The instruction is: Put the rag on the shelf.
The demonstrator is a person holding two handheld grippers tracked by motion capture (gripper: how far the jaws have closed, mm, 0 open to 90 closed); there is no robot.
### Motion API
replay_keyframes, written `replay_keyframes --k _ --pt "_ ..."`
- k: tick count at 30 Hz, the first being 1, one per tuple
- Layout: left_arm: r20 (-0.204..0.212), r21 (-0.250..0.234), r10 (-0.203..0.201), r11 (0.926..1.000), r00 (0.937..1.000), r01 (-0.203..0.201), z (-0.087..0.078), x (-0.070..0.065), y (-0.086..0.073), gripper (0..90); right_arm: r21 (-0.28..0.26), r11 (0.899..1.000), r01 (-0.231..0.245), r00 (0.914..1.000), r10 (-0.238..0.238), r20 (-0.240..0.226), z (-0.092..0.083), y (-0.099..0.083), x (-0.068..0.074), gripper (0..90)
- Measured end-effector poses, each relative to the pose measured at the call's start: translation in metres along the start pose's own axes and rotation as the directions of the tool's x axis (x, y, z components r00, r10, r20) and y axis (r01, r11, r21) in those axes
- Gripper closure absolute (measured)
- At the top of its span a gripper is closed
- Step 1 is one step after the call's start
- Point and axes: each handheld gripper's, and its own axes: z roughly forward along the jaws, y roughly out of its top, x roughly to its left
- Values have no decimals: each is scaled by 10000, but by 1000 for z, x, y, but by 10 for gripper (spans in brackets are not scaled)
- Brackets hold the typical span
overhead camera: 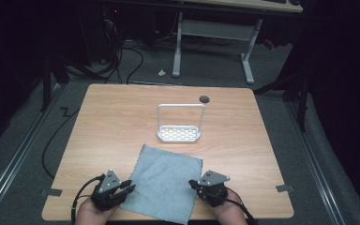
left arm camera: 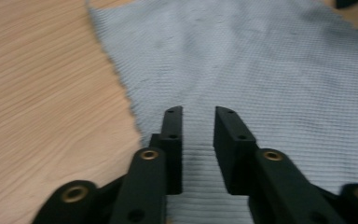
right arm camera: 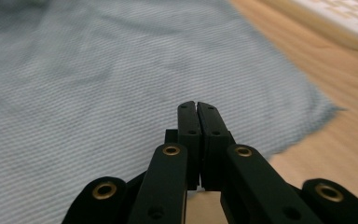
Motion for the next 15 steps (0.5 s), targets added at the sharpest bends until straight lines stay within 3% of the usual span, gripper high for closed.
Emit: replay_keyframes --k 1,3,7,8,11,12,13,15 --pt "-15 349 -188 9992 9998 188 6 6 -1 829 231 9995 219 9996 -215 -184 1 -2 10 899" --pt "39 420 -155 9990 9999 153 8 8 0 868 365 9988 317 9992 -307 -264 2 -4 16 900" --pt "98 520 122 9986 9999 -127 10 7 2 896 639 9972 396 9992 -388 -133 3 -8 17 900" --pt "308 524 259 9982 9992 -275 12 6 3 896 581 9983 94 9999 -89 -97 1 -11 12 900" --pt "679 524 434 9975 9967 -470 13 2 4 894 597 9982 -92 9999 83 148 -1 -13 5 900" --pt "1143 525 679 9959 9911 -743 15 -6 4 889 575 9978 -336 9989 317 347 -3 -16 -4 900" --pt "1143 525 679 9959 9911 -743 15 -6 4 888 548 9975 -450 9981 425 452 -4 -18 -9 900" --pt "1637 571 642 9956 9844 -744 19 -16 7 887 560 9967 -583 9966 548 612 -5 -19 -14 900"
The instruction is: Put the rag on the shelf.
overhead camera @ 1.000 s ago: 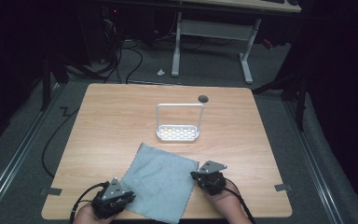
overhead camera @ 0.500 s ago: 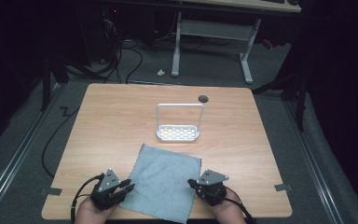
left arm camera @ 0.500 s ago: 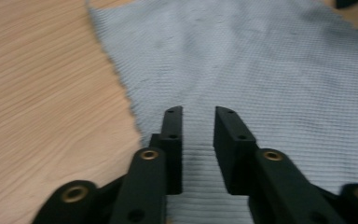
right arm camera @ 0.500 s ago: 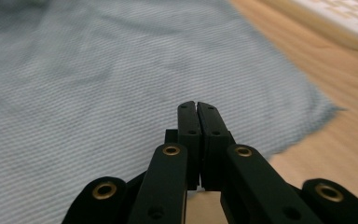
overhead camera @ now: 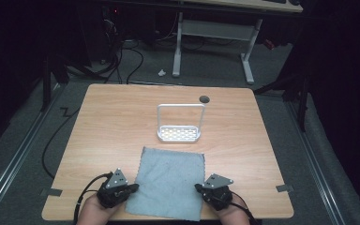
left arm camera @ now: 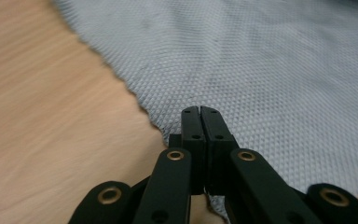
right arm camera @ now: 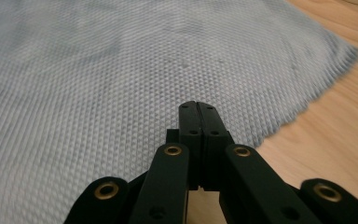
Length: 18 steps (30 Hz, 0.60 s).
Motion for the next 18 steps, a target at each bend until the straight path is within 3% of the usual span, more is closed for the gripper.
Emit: replay_keyframes --k 4,6,8,9,10,11,12,13,14,15,16,18 --pt "187 118 753 9971 9970 -755 10 -20 9 831 -49 9968 -792 9947 793 650 -6 -8 -29 900" --pt "51 -72 675 9977 9977 -674 10 -19 8 811 -55 9955 -950 9922 952 801 -8 -10 -36 897" --pt "-171 -573 279 9979 9995 -288 5 -12 7 768 -214 9947 -1004 9914 1018 817 -12 -12 -39 870" --pt "-171 -573 279 9979 9995 -288 5 -12 7 746 -214 9947 -1004 9914 1018 817 -12 -12 -39 870" --pt "-639 -1139 -257 9933 9976 183 -1 -3 7 725 -580 9912 -1193 9889 1239 824 -18 -12 -40 833" --pt "-639 -1139 -257 9933 9976 183 -1 -3 7 708 -759 9885 -1310 9868 1374 855 -20 -13 -41 818" --pt "-1018 -1611 -849 9846 9912 678 -3 10 10 682 -897 9864 -1376 9853 1455 890 -23 -13 -42 805" --pt "-1018 -1611 -849 9846 9912 678 -3 10 10 657 -897 9864 -1376 9853 1455 890 -23 -13 -42 805" --pt "-1593 -1764 -1051 9813 9816 764 0 22 16 630 -1115 9829 -1468 9826 1578 977 -24 -14 -44 783" --pt "-1778 -1830 -1206 9792 9766 876 2 27 18 615 -1158 9819 -1500 9820 1615 975 -24 -15 -45 766" --pt "-1778 -1830 -1206 9792 9766 876 2 27 18 612 -1158 9819 -1500 9820 1615 975 -24 -15 -45 766" --pt "-1865 -1961 -1553 9734 9701 1181 7 38 25 596 -1166 9776 -1754 9778 1868 950 -24 -17 -47 731"
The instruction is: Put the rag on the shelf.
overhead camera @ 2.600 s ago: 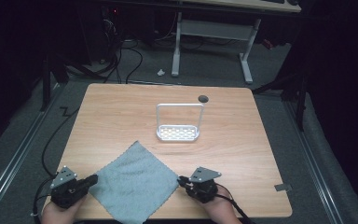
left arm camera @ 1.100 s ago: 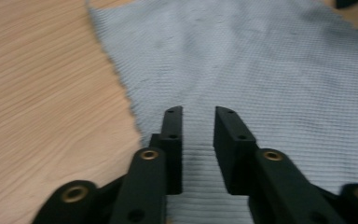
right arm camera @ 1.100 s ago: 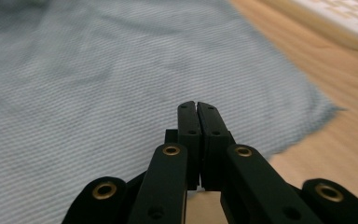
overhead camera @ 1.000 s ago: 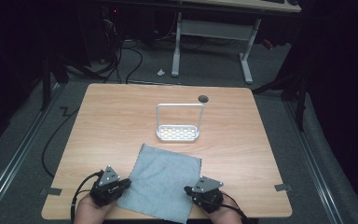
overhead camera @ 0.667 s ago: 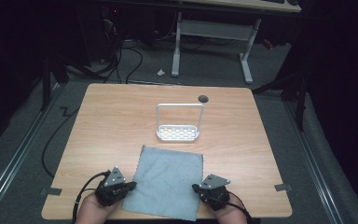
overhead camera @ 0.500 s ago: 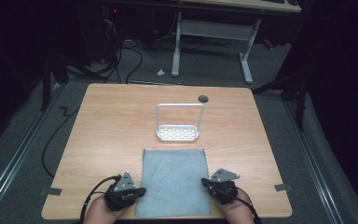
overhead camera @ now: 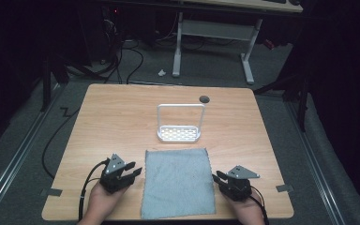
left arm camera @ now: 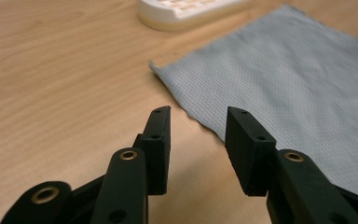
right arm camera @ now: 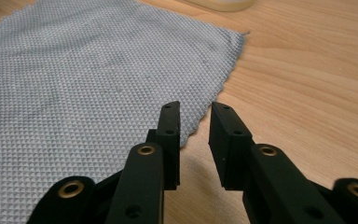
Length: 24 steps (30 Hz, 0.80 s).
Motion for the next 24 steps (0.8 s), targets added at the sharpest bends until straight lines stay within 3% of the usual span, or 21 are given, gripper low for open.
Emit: replay_keyframes --k 2,4,5,6,9,11,15,18,21,24 --pt "-126 -91 -60 9999 9999 59 9 3 7 562 -46 9999 -94 10000 94 -23 0 0 -1 724" --pt "-504 58 -67 10000 9987 70 26 6 18 534 -96 9999 -96 9999 95 -52 1 0 -3 712" --pt "-504 58 -67 10000 9987 70 26 6 18 534 -96 9999 -96 9999 95 -52 1 0 -3 712" --pt "-506 237 -343 9991 9981 355 37 9 23 535 -98 9998 -154 9998 153 -95 2 1 -3 707" --pt "-714 451 -592 9970 9957 625 47 12 26 537 -156 9998 -100 9999 98 -141 3 2 -3 700" --pt "-716 768 -1060 9908 9918 1114 58 16 29 551 -177 9998 -80 9997 77 -211 4 4 -2 693" --pt "-590 851 -1382 9861 9887 1429 64 18 31 613 -212 9998 9 9994 -16 -341 6 6 -1 668" --pt "-679 887 -1225 9878 9901 1283 65 15 32 672 -235 9997 1 9993 -10 -377 6 7 0 664" --pt "-366 827 -1458 9855 9886 1484 65 14 30 715 -354 9994 43 9993 -57 -380 7 8 0 662" --pt "-314 793 -1304 9880 9910 1325 67 12 30 755 -435 9990 54 9993 -69 -355 8 9 0 654"
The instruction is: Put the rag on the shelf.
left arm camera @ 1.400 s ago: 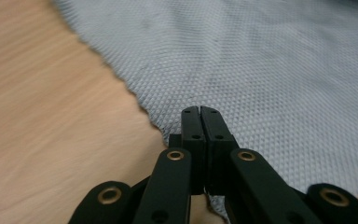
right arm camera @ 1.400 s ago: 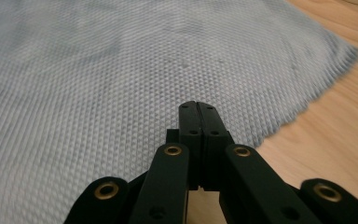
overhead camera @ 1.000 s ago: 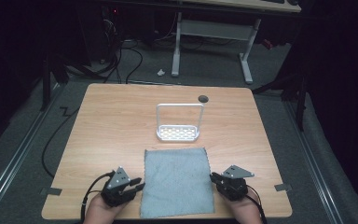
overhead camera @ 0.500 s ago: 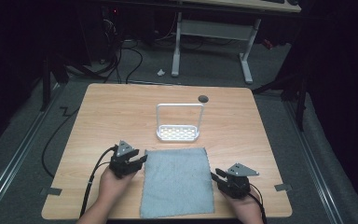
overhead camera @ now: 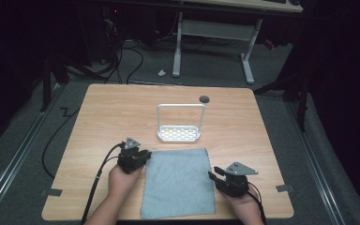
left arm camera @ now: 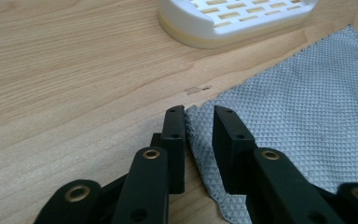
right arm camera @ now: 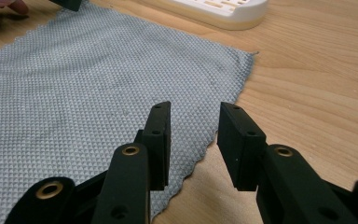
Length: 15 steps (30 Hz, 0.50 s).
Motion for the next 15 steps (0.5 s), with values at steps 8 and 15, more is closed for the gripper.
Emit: replay_keyframes --k 8,15 --pt "49 39 138 9999 9999 -138 1 -2 -1 878 -102 9998 -168 9998 168 51 10 3 3 611" --pt "-139 74 475 9988 9988 -474 1 -5 -1 887 165 9981 -599 9949 583 823 43 41 -11 621"
